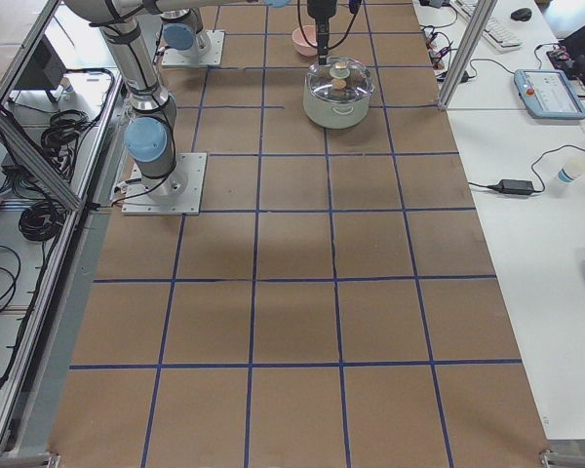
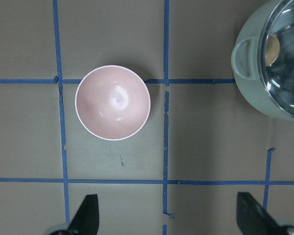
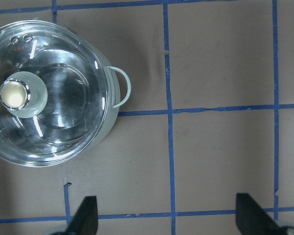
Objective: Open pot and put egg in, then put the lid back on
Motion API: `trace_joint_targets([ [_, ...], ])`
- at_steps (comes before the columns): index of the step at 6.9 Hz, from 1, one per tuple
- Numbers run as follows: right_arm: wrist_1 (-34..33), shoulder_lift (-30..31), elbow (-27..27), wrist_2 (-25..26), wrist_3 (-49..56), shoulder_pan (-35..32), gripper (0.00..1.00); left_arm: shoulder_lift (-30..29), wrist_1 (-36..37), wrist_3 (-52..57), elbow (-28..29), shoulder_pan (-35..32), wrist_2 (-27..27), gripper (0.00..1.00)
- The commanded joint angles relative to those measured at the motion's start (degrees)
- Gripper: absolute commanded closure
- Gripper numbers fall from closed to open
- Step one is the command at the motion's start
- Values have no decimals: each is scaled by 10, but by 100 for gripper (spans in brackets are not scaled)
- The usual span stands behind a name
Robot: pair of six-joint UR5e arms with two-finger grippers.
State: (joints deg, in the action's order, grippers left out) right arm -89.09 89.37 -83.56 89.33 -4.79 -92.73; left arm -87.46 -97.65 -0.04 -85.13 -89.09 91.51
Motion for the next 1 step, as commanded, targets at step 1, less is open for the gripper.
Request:
trace_joint_targets([
  [1, 0, -1, -1, -2, 1, 0, 0, 0, 0, -1, 0, 0, 0, 0],
])
